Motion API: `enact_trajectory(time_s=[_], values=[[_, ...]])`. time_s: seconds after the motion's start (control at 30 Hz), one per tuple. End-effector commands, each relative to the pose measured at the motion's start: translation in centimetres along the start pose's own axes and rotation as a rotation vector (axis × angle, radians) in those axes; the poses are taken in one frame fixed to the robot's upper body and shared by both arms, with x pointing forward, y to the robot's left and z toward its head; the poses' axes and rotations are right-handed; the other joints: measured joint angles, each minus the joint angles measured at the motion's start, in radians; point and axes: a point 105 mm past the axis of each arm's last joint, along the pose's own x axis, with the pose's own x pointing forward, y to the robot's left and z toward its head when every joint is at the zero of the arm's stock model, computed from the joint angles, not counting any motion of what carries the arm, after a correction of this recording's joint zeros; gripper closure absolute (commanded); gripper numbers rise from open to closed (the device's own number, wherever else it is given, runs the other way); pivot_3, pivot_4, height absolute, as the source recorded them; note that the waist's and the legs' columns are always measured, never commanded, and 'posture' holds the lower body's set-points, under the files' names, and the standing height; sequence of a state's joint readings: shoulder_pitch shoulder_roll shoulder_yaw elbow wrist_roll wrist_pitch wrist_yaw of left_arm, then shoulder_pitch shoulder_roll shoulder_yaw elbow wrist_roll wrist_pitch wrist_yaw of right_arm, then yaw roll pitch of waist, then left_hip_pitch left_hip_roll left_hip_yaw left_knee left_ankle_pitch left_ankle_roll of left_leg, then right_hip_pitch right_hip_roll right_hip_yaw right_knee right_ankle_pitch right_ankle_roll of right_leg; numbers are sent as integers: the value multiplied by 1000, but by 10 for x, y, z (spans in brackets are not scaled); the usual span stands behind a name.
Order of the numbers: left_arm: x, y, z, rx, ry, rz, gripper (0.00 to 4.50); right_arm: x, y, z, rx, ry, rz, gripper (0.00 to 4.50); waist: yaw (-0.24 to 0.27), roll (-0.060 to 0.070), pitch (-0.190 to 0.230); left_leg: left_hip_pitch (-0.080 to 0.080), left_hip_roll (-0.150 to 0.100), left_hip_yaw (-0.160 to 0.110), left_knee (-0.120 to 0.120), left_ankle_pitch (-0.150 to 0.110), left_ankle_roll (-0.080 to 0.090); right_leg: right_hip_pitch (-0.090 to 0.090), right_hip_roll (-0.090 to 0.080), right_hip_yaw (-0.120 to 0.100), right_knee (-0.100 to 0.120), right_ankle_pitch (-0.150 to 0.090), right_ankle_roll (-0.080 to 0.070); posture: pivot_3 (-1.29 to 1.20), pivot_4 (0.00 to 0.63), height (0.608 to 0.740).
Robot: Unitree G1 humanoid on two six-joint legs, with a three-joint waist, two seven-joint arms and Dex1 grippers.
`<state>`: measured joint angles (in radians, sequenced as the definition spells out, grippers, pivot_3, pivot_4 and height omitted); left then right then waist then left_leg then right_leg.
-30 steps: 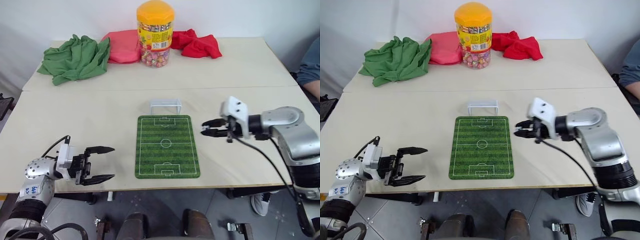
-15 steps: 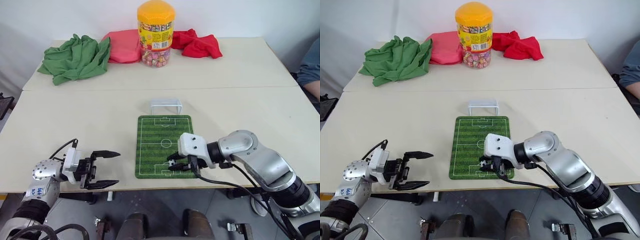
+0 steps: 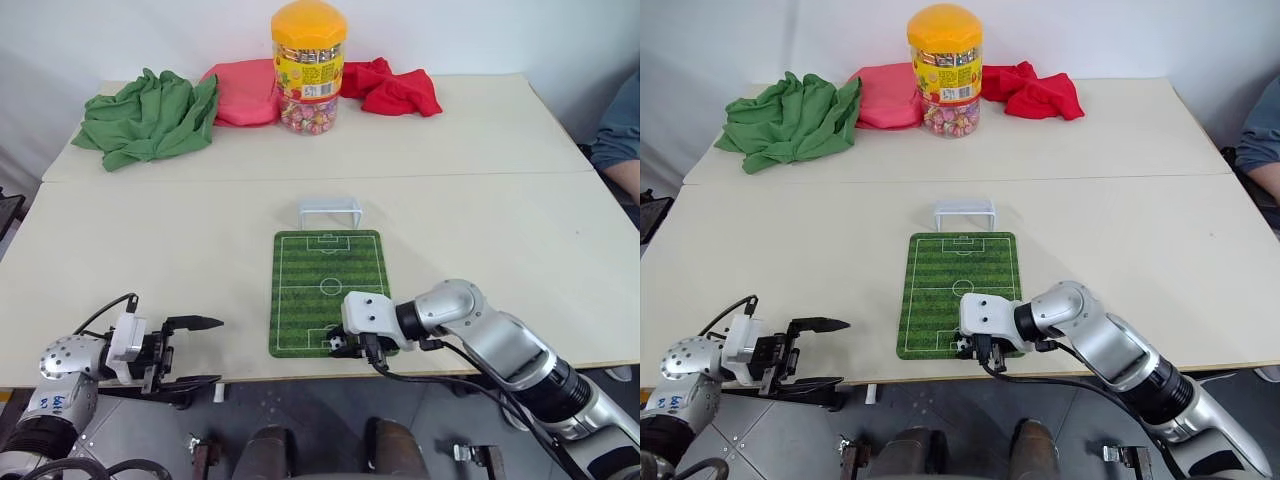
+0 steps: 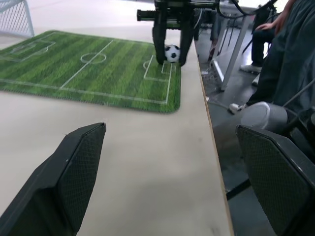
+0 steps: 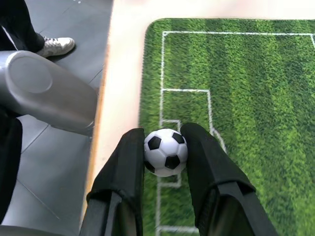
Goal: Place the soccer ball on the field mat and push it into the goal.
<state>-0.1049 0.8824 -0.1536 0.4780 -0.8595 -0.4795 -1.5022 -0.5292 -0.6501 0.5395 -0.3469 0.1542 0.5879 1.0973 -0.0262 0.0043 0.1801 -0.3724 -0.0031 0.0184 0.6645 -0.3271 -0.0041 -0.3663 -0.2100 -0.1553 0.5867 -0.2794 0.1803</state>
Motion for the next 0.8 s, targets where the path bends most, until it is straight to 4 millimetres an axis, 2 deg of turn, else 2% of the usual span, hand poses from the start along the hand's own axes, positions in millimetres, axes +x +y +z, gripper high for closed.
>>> enact_trajectory(time_s=[0.03, 0.4, 0.7, 0.8], values=[[-9, -12, 8, 41, 7, -94, 0, 2, -2, 5, -44, -17, 19, 3645, 0, 0, 0, 0, 0, 0, 0, 0, 0, 0, 0, 0, 0, 0, 0, 0, 150, 740], [-12, -8, 11, 56, -13, -54, 0, 4, -4, -2, -45, -6, 36, 3645, -1, 0, 0, 0, 0, 1, 0, 0, 0, -1, 0, 0, 0, 0, 0, 0, 150, 740], [-8, -3, 12, 68, -24, -49, 0, 1, -5, 2, -68, -17, 39, 761, -1, 0, 0, 0, 1, 2, 0, 0, 0, -1, 0, 0, 1, 0, 0, 0, 150, 740], [-7, -2, 11, 68, -27, -50, 0, -1, -8, 6, -69, -29, 24, 761, -1, 0, 0, 0, 1, 2, 0, 0, 0, -1, 0, 0, 1, 0, 0, 0, 150, 740]])
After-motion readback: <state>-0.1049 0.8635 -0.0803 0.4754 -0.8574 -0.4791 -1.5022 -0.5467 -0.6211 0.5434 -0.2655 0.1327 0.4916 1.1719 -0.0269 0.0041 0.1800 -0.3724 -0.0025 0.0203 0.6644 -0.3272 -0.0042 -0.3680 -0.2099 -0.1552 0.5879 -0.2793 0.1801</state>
